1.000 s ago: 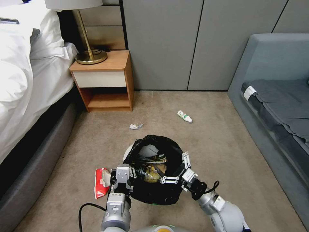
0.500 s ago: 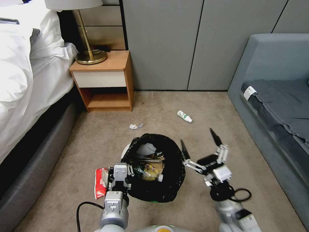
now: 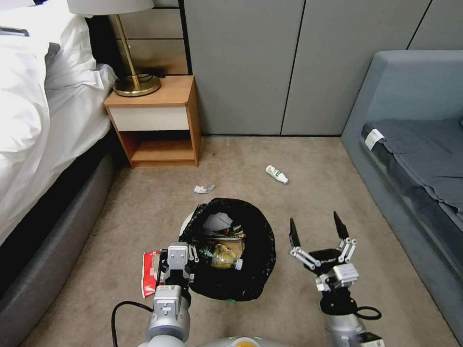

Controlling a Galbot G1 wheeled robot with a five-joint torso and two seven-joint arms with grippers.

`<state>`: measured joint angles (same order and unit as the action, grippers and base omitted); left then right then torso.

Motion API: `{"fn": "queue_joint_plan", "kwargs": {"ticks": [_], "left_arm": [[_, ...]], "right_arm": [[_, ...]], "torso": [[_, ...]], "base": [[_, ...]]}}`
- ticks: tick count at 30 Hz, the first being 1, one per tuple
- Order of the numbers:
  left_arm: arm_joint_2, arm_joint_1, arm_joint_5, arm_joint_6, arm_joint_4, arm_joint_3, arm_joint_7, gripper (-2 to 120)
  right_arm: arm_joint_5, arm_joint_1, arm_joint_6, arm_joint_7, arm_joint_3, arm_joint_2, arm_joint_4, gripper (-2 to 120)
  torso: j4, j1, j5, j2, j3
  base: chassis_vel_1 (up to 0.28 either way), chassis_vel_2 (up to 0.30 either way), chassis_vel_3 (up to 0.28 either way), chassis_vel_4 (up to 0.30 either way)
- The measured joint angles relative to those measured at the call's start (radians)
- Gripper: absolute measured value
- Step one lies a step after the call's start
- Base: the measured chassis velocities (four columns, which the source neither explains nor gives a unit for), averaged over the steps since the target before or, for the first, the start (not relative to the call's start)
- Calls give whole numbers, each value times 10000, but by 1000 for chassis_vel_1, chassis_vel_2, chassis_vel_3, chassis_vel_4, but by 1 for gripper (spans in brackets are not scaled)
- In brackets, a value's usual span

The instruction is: Pick up the trash bin, then pick up the garbage from the floor and place it into the trash bin.

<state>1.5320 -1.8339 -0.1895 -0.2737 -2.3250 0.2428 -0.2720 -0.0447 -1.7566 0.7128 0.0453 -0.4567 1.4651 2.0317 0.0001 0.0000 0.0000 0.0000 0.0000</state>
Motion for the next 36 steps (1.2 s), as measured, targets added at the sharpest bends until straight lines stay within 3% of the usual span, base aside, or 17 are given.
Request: {"fn": "queue_joint_plan", "kwargs": {"ticks": [16, 36], "left_arm": [[11, -55, -55, 18, -57, -34, -10, 2], [18, -66, -13, 68, -38, -57, -20, 2]], "right_arm": [[-92, 110, -182, -75, 0, 2, -92, 100], [-358, 290, -319, 297, -38, -43, -143, 100]], "torso": [[-1, -2, 0, 0, -1], [-1, 0, -1, 0, 1]], "base": [[-23, 14, 25, -21], [-197, 198, 201, -200]]}}
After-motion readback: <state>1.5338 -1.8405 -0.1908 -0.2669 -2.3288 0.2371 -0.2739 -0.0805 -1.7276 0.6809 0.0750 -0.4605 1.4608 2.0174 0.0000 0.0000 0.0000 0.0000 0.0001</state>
